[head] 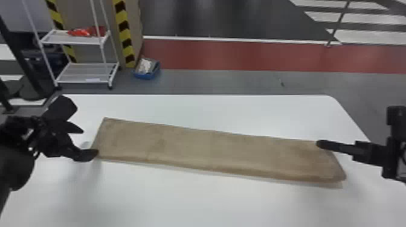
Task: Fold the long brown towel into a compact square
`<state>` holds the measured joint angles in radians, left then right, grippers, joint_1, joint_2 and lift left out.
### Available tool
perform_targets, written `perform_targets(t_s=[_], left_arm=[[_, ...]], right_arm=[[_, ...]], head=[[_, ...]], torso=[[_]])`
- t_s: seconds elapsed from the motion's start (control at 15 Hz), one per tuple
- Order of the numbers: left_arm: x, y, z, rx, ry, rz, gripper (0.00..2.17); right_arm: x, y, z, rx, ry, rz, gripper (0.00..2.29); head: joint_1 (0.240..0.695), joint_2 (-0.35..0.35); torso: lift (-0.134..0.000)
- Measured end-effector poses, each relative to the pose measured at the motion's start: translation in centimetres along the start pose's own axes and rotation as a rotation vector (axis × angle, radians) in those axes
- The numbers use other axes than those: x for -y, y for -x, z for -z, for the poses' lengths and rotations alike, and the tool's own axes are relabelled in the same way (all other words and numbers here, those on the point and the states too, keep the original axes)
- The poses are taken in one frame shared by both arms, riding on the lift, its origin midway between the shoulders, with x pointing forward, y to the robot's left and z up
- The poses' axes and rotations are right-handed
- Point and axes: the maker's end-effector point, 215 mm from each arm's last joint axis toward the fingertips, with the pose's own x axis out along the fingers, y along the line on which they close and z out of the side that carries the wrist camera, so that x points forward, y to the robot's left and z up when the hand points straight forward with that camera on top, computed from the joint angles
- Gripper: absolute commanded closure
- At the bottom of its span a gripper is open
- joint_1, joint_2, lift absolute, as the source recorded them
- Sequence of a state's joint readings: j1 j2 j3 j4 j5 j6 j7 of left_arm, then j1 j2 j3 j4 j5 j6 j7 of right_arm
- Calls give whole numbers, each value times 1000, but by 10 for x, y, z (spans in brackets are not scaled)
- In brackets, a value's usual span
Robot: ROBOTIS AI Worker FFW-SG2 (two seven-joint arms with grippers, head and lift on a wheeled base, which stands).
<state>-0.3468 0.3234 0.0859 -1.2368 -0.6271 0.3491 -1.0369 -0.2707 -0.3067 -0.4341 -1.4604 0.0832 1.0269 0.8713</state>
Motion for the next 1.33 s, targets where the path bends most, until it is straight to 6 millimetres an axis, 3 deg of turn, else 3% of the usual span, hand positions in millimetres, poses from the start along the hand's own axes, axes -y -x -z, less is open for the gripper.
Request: perform_targets(t_s=[0.33, 0.53, 0.87, 1.13, 1.33], left_arm=[[7, 2, 4, -20, -9, 37, 140], [17, 17, -2, -7, 7, 97, 144], [10, 45, -17, 95, 348, 103, 151], [32, 20, -5, 37, 616, 65, 211], [41, 3, -19, 33, 650, 34, 211]], right_arm=[[10, 9, 2, 7, -17, 7, 63], [14, 13, -1, 13, -13, 12, 63], [22, 15, 9, 5, -10, 23, 63], [28, 19, 15, 4, -15, 33, 63], [30, 19, 19, 0, -15, 39, 63]], head=[[695, -84], [695, -94], [695, -100], [695, -118], [695, -143]], torso=[[-124], [-124], [-124], [-124], [-124]])
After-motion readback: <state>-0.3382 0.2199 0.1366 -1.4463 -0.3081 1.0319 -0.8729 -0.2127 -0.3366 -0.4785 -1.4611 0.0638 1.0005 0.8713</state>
